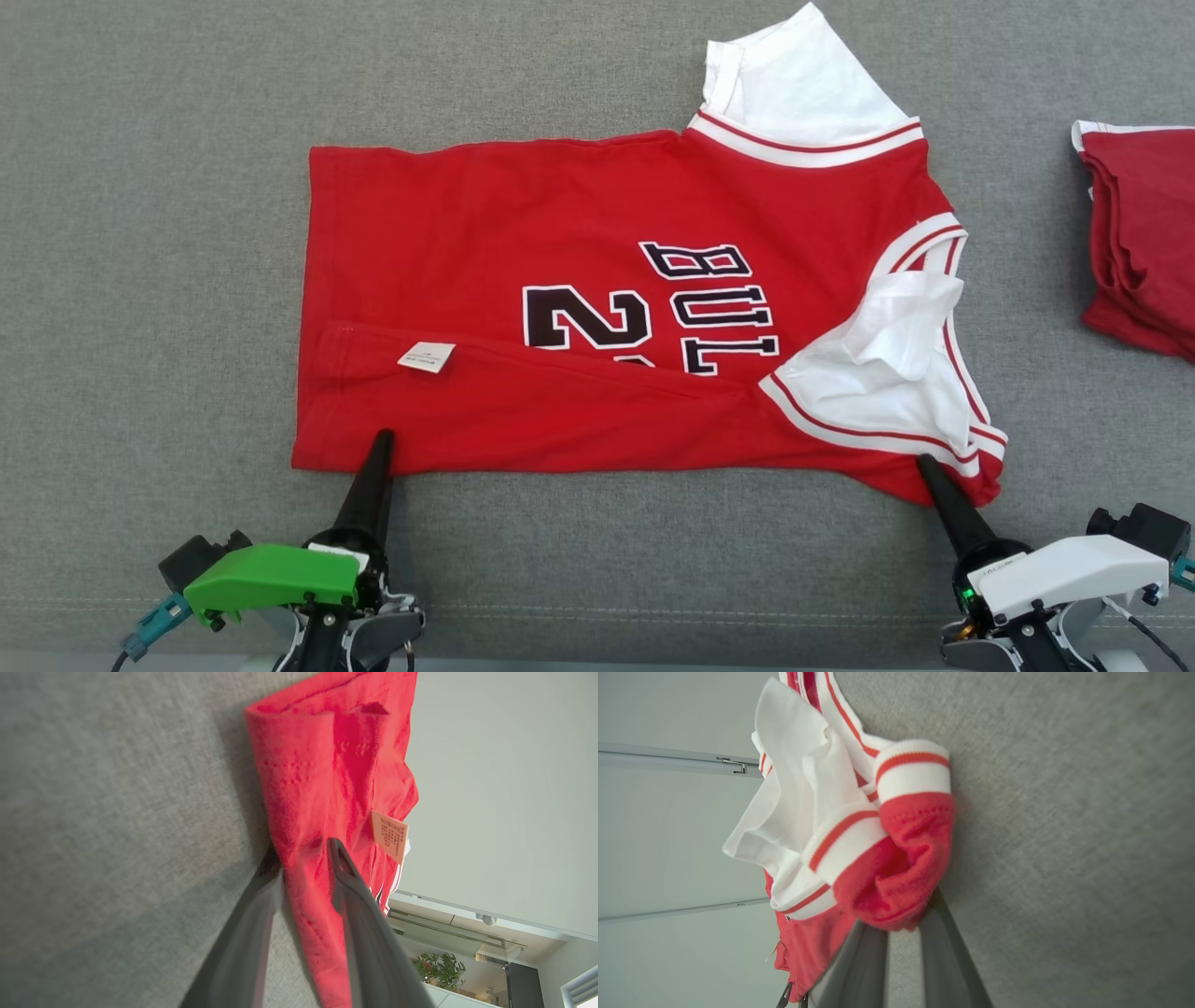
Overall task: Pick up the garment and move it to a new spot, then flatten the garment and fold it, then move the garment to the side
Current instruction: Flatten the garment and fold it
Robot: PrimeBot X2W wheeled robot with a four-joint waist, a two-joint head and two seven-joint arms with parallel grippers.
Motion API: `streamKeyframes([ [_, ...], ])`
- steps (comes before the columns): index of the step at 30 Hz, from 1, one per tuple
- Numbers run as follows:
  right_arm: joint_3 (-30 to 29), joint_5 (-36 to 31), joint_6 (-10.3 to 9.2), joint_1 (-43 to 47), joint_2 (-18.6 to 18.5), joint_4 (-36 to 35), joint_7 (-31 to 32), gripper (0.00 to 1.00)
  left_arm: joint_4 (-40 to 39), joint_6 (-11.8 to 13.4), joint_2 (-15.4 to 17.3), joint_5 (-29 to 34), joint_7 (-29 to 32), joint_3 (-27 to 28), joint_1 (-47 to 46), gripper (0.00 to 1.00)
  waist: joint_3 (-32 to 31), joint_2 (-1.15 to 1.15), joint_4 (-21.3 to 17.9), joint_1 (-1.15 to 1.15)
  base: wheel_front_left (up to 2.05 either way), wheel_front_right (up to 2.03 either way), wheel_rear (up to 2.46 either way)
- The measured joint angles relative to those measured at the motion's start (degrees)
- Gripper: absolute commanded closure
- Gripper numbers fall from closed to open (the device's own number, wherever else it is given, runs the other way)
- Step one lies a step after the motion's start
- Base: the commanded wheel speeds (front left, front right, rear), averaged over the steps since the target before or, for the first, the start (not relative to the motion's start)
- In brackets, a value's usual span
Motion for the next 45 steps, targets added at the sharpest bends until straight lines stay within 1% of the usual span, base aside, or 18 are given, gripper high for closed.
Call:
streamKeyframes([
  [1, 0.0, -0.3, 0.00, 0.2, -0.1, -0.2, -0.1, 0.58, 0.0, 0.0, 0.0, 0.2, 0.0, -0.1, 0.0, 0.45, 0.0, 0.00, -0.1, 0.00, 0.00, 0.00, 0.00],
  [2, 0.0, -0.7, -0.01, 0.3, -0.3, -0.3, -0.5, 0.25, 0.0, 0.0, 0.0, 0.4, 0.0, -0.2, -0.1, 0.31, 0.0, 0.00, -0.1, 0.00, 0.00, 0.00, 0.00],
  [3, -0.2, -1.0, -0.02, 0.4, -0.5, -0.3, -0.5, 0.00, 0.0, 0.0, 0.0, 0.4, -0.1, -0.3, -0.1, 0.16, 0.0, 0.00, -0.1, 0.00, 0.00, 0.00, 0.00],
  [4, -0.3, -1.1, -0.02, 0.4, -0.7, -0.5, -0.8, 0.00, -0.2, 0.0, 0.0, 0.6, -0.2, -0.3, -0.1, 0.00, 0.0, 0.00, -0.2, 0.00, 0.00, 0.00, 0.00],
  [11, -1.7, -3.4, -0.12, 0.5, -3.1, -2.2, -1.7, 0.00, -0.7, 0.1, 0.2, 1.3, -1.1, 0.1, -0.1, 0.00, -0.2, 0.00, -0.1, 0.00, 0.00, 0.00, 0.00],
  [14, -1.8, -4.4, -0.73, 1.4, -5.0, -2.9, -1.5, 0.00, -0.7, 0.2, 0.7, 3.0, -1.9, 0.4, 0.1, 0.00, -0.3, 0.00, -0.1, 0.00, 0.00, 0.00, 0.00],
  [16, -1.9, -5.5, -1.05, 2.4, -7.0, -3.5, -1.0, 0.00, -0.7, 0.2, 1.2, 3.2, -2.7, 1.0, 0.3, 0.00, -0.3, 0.00, -0.1, 0.00, 0.00, 0.00, 0.00],
  [19, -1.9, -8.2, -1.40, 3.9, -10.6, -4.4, 0.3, 0.00, -0.7, 0.5, 2.5, 3.6, -3.7, 2.2, 0.8, 0.00, -0.5, 0.00, -0.2, 0.00, 0.00, 0.00, 0.00],
  [22, -2.0, -10.8, -1.57, 4.5, -13.7, -6.4, 1.0, 0.00, -1.0, 1.0, 4.8, 5.3, -4.4, 2.8, 1.6, 0.00, -0.7, 0.00, -0.4, 0.00, 0.00, 0.00, 0.00],
  [24, -2.5, -12.0, -1.58, 4.2, -15.1, -8.4, 1.1, 0.00, -1.2, 1.1, 6.3, 7.3, -4.8, 3.0, 1.6, 0.00, -0.7, 0.00, -0.4, 0.00, 0.00, 0.00, 0.00],
  [26, -2.7, -12.8, -1.58, 3.2, -15.9, -10.7, 1.2, 0.00, -2.1, 1.1, 7.6, 7.9, -4.7, 3.1, 1.4, 0.00, -0.7, 0.00, -0.5, 0.00, 0.00, 0.00, 0.00],
  [29, -2.5, -15.0, -1.56, -0.3, -18.0, -15.0, 2.2, 0.00, -4.6, 1.6, 9.3, 9.9, -3.8, 2.4, -0.9, 0.00, -0.2, 0.00, -0.3, 0.00, 0.00, 0.00, 0.00],
  [33, -2.0, -17.3, -1.58, -7.3, -20.9, -17.9, 4.8, 0.00, -7.8, 1.6, 12.1, 12.7, -0.6, 0.0, -7.8, 0.00, 0.8, 0.00, 0.1, 0.00, 0.00, 0.00, 0.00],
  [35, -1.4, -18.5, -1.63, -10.9, -22.4, -17.9, 6.8, 0.00, -8.4, 1.6, 13.5, 14.7, 1.4, -1.6, -11.3, 0.00, 1.5, 0.00, 0.3, 0.00, 0.00, 0.00, 0.00],
  [39, 0.2, -20.8, -2.04, -18.9, -25.2, -16.4, 11.5, 0.00, -8.1, 2.5, 15.6, 15.3, 5.1, -3.1, -16.5, 0.00, 3.4, 0.00, 0.8, 0.00, 0.00, 0.00, 0.00],
  [42, 1.4, -21.2, -2.08, -25.2, -25.6, -15.3, 15.1, 0.00, -7.3, 3.2, 15.8, 15.2, 8.3, -4.2, -19.9, 0.00, 5.2, 0.00, 1.1, 0.00, 0.00, 0.00, 0.00],
  [45, 2.2, -21.8, -2.23, -31.0, -26.1, -13.7, 18.2, 0.00, -5.7, 3.6, 16.8, 15.5, 10.7, -5.2, -23.5, 0.00, 7.2, 0.00, 1.3, 0.00, 0.00, 0.00, 0.00],
])
